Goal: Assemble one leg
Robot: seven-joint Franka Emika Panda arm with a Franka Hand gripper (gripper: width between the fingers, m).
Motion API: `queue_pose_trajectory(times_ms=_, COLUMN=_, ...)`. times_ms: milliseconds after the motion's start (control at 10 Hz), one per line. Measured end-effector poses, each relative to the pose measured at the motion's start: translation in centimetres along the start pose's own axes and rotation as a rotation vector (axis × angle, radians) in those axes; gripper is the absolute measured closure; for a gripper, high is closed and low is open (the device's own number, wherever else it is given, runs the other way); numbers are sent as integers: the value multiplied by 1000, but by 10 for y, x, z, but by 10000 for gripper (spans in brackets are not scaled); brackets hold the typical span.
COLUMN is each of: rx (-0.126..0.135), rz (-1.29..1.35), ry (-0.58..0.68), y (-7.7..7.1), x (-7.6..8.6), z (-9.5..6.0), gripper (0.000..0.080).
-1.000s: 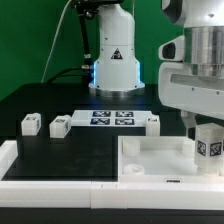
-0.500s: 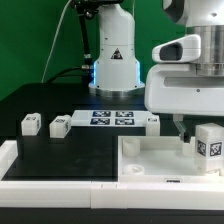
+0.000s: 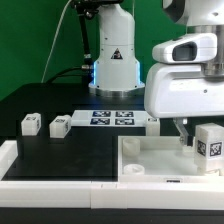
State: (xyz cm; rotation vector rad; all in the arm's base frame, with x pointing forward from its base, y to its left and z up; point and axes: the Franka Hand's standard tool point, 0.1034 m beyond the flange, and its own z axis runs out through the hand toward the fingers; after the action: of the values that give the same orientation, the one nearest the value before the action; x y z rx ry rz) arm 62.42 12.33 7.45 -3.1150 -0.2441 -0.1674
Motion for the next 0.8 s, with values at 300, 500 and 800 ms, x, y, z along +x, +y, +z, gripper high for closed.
queue_pose_trajectory(times_ms=300, rx=1, rz=66, ry=-1, y=0, x=0, z=1, gripper=359)
queue_pose_trajectory(times_ms=500, rx=4, rz=211, ry=-2, y=0, x=0, z=1, gripper=495)
queue_pose_trajectory(times_ms=800, rx=2, rz=613, ry=-6, y=2, x=-1, z=1, gripper=509)
